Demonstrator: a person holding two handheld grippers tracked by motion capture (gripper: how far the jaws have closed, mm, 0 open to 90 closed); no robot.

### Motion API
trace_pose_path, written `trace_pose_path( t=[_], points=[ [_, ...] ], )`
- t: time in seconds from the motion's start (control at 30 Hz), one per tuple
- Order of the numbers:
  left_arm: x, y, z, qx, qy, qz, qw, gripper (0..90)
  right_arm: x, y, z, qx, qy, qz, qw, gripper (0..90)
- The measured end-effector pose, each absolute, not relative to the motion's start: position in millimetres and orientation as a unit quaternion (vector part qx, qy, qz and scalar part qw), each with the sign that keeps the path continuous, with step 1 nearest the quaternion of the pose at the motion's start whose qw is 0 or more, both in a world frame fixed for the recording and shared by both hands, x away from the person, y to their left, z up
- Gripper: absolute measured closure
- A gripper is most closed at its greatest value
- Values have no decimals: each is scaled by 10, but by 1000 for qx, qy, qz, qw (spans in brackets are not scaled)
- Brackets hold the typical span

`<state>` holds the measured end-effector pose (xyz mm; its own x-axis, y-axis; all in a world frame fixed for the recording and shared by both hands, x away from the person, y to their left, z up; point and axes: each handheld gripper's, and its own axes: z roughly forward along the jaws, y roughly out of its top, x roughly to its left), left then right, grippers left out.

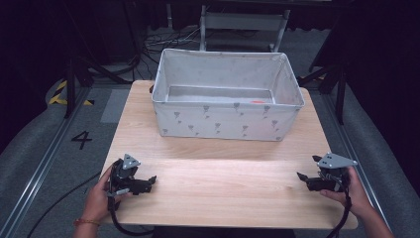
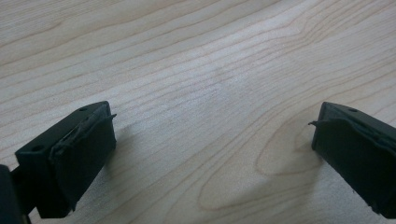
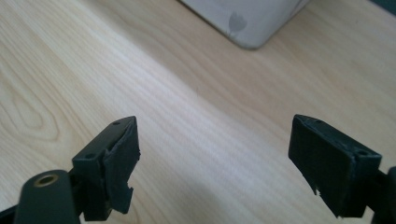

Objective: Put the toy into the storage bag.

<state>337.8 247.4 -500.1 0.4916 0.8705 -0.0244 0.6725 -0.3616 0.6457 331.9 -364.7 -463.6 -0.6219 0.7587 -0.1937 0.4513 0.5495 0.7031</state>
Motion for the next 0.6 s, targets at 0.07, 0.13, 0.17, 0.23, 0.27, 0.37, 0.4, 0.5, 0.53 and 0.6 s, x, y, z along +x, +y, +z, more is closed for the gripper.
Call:
trace_pose_path(
  t=[0.07,0.13,0.17,0.23,0.27,0.37,0.4,0.5,0.53,0.6],
  points=[
    [3379,2474,-5001,809,477,164,302,0,3290,-3703,-4729,369,843,314,233,168],
    [3378,2474,-5000,809,477,164,302,0,3264,-3743,-4798,373,844,311,228,168],
    [3379,2474,-5000,809,477,164,302,0,3250,-3769,-4851,379,844,305,224,179],
    [3379,2469,-5001,807,479,165,302,0,3230,-3801,-4913,388,839,314,217,179],
    [3378,2465,-5002,806,481,166,302,0,3225,-3818,-4948,398,831,327,207,182],
    [3377,2460,-5001,805,484,166,301,0,3184,-3852,-5028,404,825,343,197,173],
    [3377,2459,-5001,805,484,167,301,0,3175,-3869,-5035,407,823,346,193,173],
    [3376,2459,-5001,804,484,167,301,0,3182,-3909,-5057,427,814,353,176,148],
    [3376,2459,-5001,804,484,167,301,0,3188,-3915,-5058,429,813,352,173,145],
    [3377,2460,-5001,805,484,166,301,0,3193,-3913,-5059,429,814,352,172,139]
  ],
)
